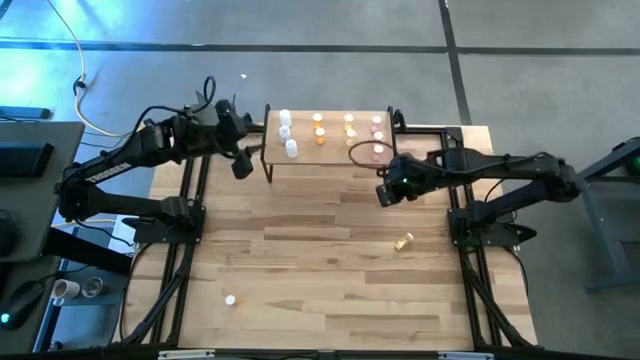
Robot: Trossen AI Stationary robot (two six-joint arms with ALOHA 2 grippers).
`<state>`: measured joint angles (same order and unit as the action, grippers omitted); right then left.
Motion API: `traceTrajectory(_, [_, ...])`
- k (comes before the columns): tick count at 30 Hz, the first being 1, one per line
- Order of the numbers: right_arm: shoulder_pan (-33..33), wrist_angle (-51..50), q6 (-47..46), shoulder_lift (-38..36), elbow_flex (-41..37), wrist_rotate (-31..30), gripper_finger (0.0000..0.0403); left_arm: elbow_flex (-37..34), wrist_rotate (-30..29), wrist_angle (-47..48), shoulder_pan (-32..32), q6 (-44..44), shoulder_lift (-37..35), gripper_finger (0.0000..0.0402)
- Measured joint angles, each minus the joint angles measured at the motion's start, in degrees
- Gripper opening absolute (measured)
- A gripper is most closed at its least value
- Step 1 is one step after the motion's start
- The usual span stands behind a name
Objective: Pick and place medicine bottles onto shelf by color
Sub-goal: Put the orange pill bottle on the shelf aligned with the other orange pill bottle
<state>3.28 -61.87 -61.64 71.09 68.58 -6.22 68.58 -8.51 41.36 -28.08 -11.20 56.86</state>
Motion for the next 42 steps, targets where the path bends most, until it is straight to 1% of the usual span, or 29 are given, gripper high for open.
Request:
traceTrajectory(4, [-0.95,-1.79,0.56,1.73,0.0,-0.04,0.0158,0.0,7.54,4.34,0.73,6.56,0.0,0.0234])
traceTrajectory(7, [-1.21,-2.04,0.68,2.74,0.0,-0.11,0.0158,0.0,9.76,8.19,2.84,12.07,0.0,0.0234])
traceTrajectory(12, [-1.18,-1.96,2.3,3.55,0.0,-0.13,0.0158,-0.22,10.67,16.14,9.2,20.76,-0.03,0.0234])
traceTrajectory(18, [-1.03,-1.93,4.67,3.55,0.0,0.52,0.0158,-3.85,10.8,16.89,21.65,32.51,-0.63,0.0234])
traceTrajectory(25, [-1.06,-1.9,6.72,3.55,0.0,0.7,0.0158,-8.37,9.05,17.27,38.1,43.91,-0.55,0.0234])
traceTrajectory(31, [-1.06,-1.68,10.19,3.55,-0.02,0.72,0.0158,-11.0,3.82,15.95,51.64,53.67,-0.55,0.0234])
traceTrajectory(37, [-1.06,-1.59,11.16,3.55,-0.02,0.68,0.0158,-12.66,-0.68,14.6,62.75,64.05,0.74,0.0234])
traceTrajectory(42, [-1.06,-0.8,11.62,3.55,-0.02,0.68,0.0158,-12.66,-3.71,14.52,69.62,70.16,4.69,0.0234])
